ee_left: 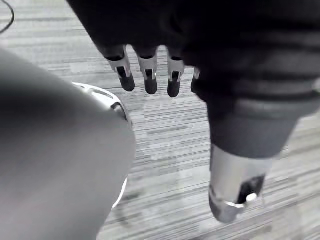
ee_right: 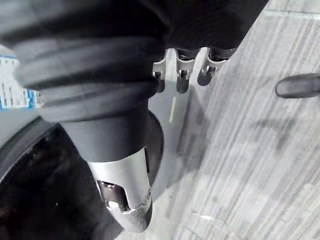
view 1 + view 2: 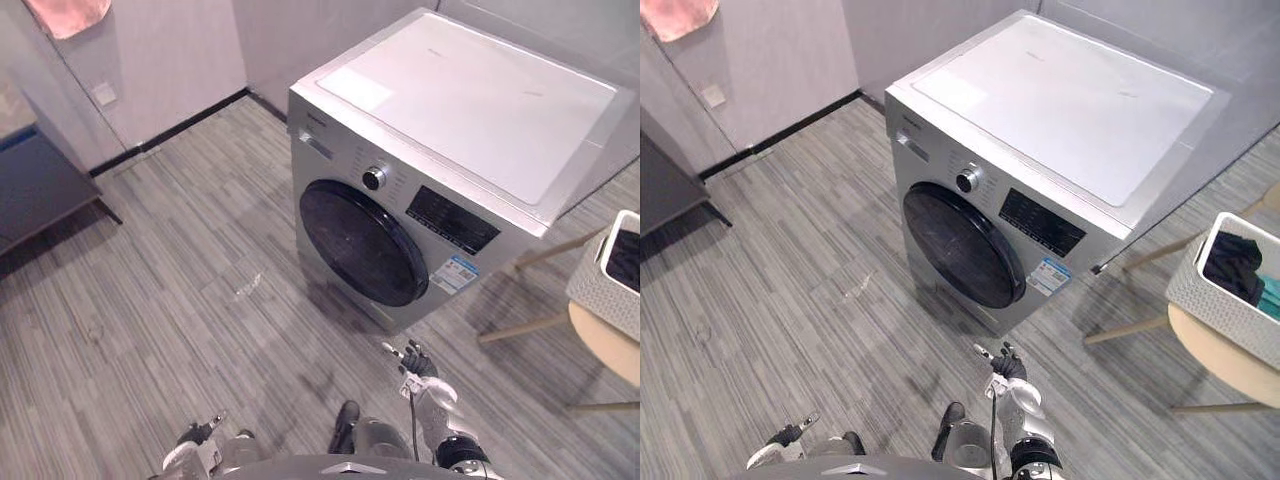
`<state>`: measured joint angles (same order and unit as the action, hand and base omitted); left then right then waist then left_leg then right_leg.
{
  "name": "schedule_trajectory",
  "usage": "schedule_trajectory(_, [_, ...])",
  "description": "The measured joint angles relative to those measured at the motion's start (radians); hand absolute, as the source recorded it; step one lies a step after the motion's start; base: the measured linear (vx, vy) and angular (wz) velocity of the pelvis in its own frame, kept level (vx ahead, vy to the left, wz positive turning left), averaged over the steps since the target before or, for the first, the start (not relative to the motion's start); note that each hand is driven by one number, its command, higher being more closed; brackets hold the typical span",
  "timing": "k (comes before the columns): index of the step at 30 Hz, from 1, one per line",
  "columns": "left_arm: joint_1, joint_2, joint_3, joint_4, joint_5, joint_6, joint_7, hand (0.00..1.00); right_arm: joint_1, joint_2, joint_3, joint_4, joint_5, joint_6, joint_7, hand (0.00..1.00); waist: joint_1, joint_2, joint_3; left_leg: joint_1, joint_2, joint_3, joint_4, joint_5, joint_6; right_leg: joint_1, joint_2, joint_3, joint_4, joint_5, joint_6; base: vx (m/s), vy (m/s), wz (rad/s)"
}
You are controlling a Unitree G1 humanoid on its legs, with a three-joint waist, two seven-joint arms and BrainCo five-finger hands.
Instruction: Pick up the laundry basket with both hands and put the clothes into the washing machine.
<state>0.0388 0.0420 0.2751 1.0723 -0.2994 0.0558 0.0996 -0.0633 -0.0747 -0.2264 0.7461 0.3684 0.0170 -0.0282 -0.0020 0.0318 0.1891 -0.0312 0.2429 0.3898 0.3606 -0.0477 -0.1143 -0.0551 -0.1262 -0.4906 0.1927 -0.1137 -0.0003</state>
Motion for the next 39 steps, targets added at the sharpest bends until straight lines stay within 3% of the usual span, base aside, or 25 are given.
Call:
schedule_trajectory(1, [0.001,0.0,0.005,-0.003,0.0,-0.002,0.0,0.0,0.006,-0.017,0.039,-0.022,-0.001,0.001,0.0,0.0,0.005,0.015,0.009,-0.039,0.026,-0.027,0.144,0.001,0.002,0.036,-0.001,0.0,-0.003,-0.005,0.006,-0.04,-0.025,0.07])
schedule_trajectory(3, [0.021,0.002,0.006,0.003,0.008,0.0,0.001,0.0,-0.006,-0.035,0.091,-0.06,-0.006,0.001,0.002,0.0,0.007,0.035,0.024,-0.07,0.037,-0.077,0.276,0.026,0.026,0.073,-0.002,0.019,0.003,-0.018,0.011,-0.03,0.011,-0.26])
schedule_trajectory(5, [0.048,-0.002,0.007,0.008,0.025,0.003,0.002,0.0,-0.026,-0.043,0.098,-0.099,-0.023,0.0,0.002,0.0,0.007,0.049,0.017,-0.079,0.024,-0.096,0.308,0.028,0.03,0.072,-0.021,0.055,0.002,-0.017,0.013,0.05,0.075,-0.45])
schedule_trajectory(7, [0.075,-0.006,0.01,0.023,0.035,0.008,0.002,0.0,-0.062,-0.046,0.101,-0.117,-0.051,-0.001,-0.003,0.0,0.006,0.053,0.016,-0.086,0.0,-0.098,0.241,-0.052,0.031,0.046,-0.035,0.097,0.003,-0.012,0.018,0.07,0.12,-0.45])
schedule_trajectory(8, [0.084,-0.01,0.035,0.041,0.049,0.015,0.003,0.0,-0.069,-0.058,0.108,-0.146,-0.081,-0.001,-0.005,0.0,0.013,0.052,0.016,-0.084,-0.025,-0.125,0.128,-0.08,0.024,0.029,-0.044,0.118,0.006,-0.007,0.026,0.08,0.16,-0.52])
schedule_trajectory(10, [0.111,-0.023,0.049,0.046,0.058,0.026,0.006,0.0,-0.067,-0.074,0.131,-0.208,-0.133,-0.003,-0.005,0.0,0.024,0.06,0.011,-0.046,-0.042,-0.144,-0.067,-0.04,0.012,0.004,-0.044,0.153,0.025,-0.003,0.043,0.1,0.207,-0.59])
schedule_trajectory(11, [0.129,-0.032,0.05,0.055,0.068,0.029,0.012,0.0,-0.061,-0.087,0.154,-0.239,-0.149,-0.006,-0.004,0.0,0.022,0.075,0.005,-0.025,-0.041,-0.141,-0.14,0.036,0.006,-0.001,-0.039,0.163,0.04,-0.004,0.065,0.21,0.337,-0.36])
schedule_trajectory(12, [0.143,-0.032,0.058,0.061,0.08,0.035,0.025,0.0,-0.041,-0.095,0.168,-0.27,-0.179,-0.015,-0.002,0.0,0.012,0.081,-0.012,0.007,-0.051,-0.131,-0.187,0.012,-0.005,0.005,-0.044,0.176,0.042,0.001,0.092,0.22,0.33,-0.19])
schedule_trajectory(15, [0.095,0.003,0.043,0.045,0.132,0.033,0.024,0.0,0.004,-0.073,0.18,-0.349,-0.178,-0.013,0.015,0.0,0.01,0.033,-0.021,0.007,-0.11,-0.124,-0.254,0.017,0.007,0.006,-0.081,0.17,-0.018,0.041,0.127,0.13,0.213,0.1])
schedule_trajectory(16, [0.086,0.006,0.034,0.038,0.142,0.033,0.023,0.0,0.016,-0.071,0.182,-0.37,-0.179,-0.012,0.027,0.0,0.009,0.029,-0.022,0.01,-0.12,-0.119,-0.265,0.021,0.013,0.013,-0.086,0.168,-0.037,0.053,0.133,0.06,0.125,0.08])
schedule_trajectory(20, [0.066,0.013,-0.022,-0.027,0.157,0.021,0.021,0.0,0.055,-0.078,0.177,-0.484,-0.193,-0.014,0.055,0.0,0.0,0.034,-0.022,0.015,-0.151,-0.108,-0.308,0.035,0.029,0.029,-0.099,0.171,-0.121,0.104,0.147,0.04,0.087,-0.05])
schedule_trajectory(27, [0.054,0.026,-0.085,-0.043,0.157,0.0,0.0,0.0,0.113,-0.151,0.081,-0.638,-0.258,-0.023,0.066,0.0,-0.008,0.035,-0.013,-0.027,-0.137,-0.095,-0.383,0.078,0.024,-0.044,-0.073,0.176,-0.148,0.136,0.137,-0.03,-0.012,-0.06])
schedule_trajectory(39, [0.052,0.046,-0.101,-0.062,0.162,0.0,-0.002,0.0,0.134,-0.181,0.016,-0.698,-0.287,-0.044,0.066,0.0,-0.011,0.013,0.05,-0.075,-0.134,-0.089,-0.383,0.083,0.029,-0.085,-0.06,0.184,-0.177,0.164,0.132,-0.03,-0.01,-0.03])
